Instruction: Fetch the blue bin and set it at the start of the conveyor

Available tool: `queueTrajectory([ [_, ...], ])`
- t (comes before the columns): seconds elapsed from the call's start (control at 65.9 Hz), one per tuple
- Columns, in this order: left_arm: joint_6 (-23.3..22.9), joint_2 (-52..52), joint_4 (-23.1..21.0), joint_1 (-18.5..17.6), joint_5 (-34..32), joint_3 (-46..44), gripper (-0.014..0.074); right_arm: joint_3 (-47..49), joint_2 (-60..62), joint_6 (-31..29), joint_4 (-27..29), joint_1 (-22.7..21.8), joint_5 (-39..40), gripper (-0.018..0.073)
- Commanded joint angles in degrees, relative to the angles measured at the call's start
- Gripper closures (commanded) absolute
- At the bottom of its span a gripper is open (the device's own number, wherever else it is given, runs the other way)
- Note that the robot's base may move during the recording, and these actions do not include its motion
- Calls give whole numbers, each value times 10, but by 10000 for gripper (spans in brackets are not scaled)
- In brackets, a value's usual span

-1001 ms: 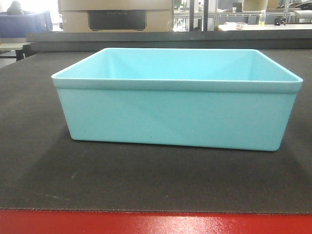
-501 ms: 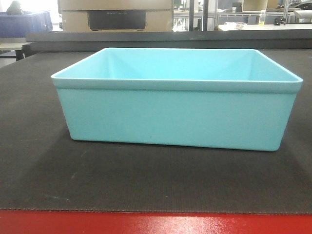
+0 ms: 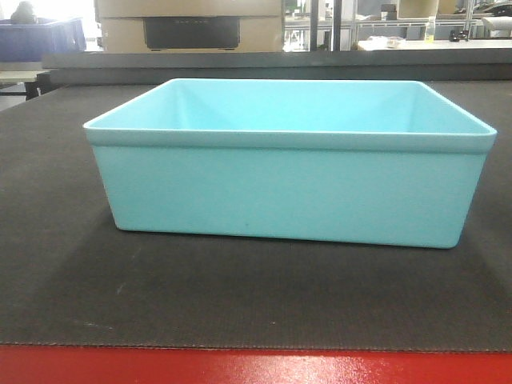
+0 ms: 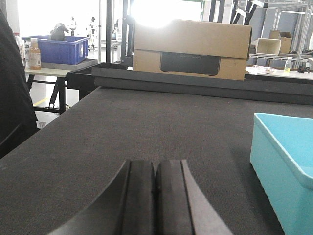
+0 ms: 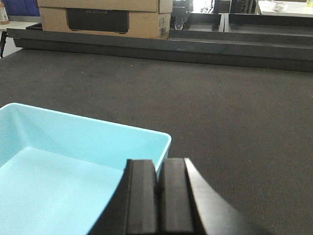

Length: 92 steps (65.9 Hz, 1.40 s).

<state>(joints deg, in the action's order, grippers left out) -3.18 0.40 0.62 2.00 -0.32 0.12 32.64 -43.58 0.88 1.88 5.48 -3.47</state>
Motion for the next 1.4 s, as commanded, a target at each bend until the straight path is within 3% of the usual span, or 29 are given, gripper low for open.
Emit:
queueTrajectory([
  [0.0,0,-4,-3,2,-12,-1,707,0,3,-3,-4,-3,14,720],
  [0.577,0,-4,-3,2,-12,-1,707,0,11,-4,4,-3,9,720],
  [0.743,0,-4,-3,2,-12,-1,707,-29,83,-99,20,-5,-38,720],
  [0.865,0,-4,-3,2,-12,-1,707,-92,154,-113,46,-41,-29,720],
  [0.956,0,-4,-3,2,-12,-1,707,-153,214,-113,73,-95,-14,720],
  [1.092,0,-4,-3,2,-12,-1,707,-227,302,-113,74,-147,2,720],
  [1.381,0,-4,-3,2,-12,-1,707,-325,435,-113,67,-157,5,720],
])
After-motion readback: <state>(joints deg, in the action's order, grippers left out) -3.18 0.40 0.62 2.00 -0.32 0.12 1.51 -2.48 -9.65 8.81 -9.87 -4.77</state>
